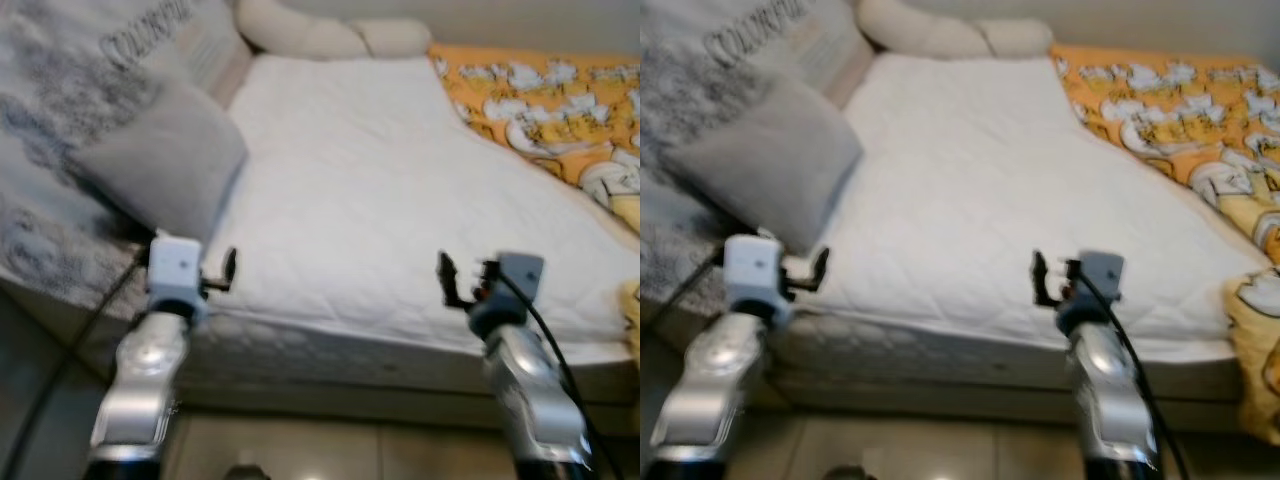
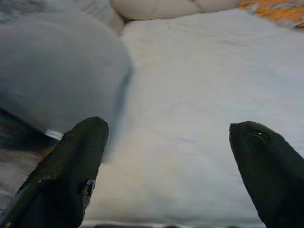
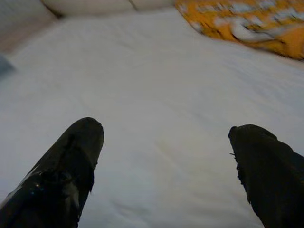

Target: Clean up the room

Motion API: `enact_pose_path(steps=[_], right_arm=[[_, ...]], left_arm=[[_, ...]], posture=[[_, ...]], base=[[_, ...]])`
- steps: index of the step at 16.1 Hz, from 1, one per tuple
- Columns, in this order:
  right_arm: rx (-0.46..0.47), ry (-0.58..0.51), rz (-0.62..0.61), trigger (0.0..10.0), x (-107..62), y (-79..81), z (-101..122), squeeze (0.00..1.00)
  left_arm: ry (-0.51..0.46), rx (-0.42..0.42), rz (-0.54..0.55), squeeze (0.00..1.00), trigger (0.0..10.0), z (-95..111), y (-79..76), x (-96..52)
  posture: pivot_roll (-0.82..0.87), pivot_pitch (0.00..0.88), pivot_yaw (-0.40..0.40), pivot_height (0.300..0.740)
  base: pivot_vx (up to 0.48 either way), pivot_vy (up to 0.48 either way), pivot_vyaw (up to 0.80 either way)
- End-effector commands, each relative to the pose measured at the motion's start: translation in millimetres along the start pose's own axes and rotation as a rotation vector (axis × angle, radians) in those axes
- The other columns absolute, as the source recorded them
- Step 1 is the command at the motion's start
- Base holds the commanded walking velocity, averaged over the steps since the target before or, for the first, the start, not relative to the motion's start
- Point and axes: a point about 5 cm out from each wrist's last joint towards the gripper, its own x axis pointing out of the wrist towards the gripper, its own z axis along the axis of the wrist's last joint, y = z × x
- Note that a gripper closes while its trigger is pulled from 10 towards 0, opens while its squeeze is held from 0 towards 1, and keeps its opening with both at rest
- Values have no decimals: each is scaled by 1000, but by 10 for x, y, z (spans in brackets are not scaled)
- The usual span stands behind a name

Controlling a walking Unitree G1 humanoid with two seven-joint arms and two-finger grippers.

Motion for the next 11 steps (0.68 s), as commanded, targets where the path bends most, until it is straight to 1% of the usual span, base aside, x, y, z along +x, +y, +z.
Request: enact_pose_path(steps=[1, 2, 3, 6, 7, 11], right_arm=[[8, -30, 7, 10000, 24, 44, 81, 0], [-7, -28, -9, 10000, 28, 28, 78, 0], [11, -27, -1, 10000, 30, 32, 76, 0], [30, -19, -28, 10000, 26, 4, 72, 0], [6, -21, -39, 10000, 29, -10, 75, 0], [9, -22, -31, 10000, 34, 1, 84, 0]], left_arm=[[5, 21, 22, 976, 10000, 9, 64, 6], [8, 21, 22, 980, 10000, 7, 62, 10], [9, 21, 21, 980, 10000, 6, 60, 11], [16, 22, 13, 980, 10000, -6, 34, 8], [18, 23, 12, 980, 10000, -8, 25, 10], [22, 23, 13, 976, 10000, -13, 26, 18]], posture=[[123, 0, 12, 740], [124, 0, 11, 740], [123, 0, 12, 740], [120, 0, 15, 740], [119, 0, 16, 740], [113, 0, 21, 740]], base=[[0, -480, 800], [0, -480, 450], [0, -480, 0], [0, -480, 0], [0, -480, 0], [0, -480, 0]])
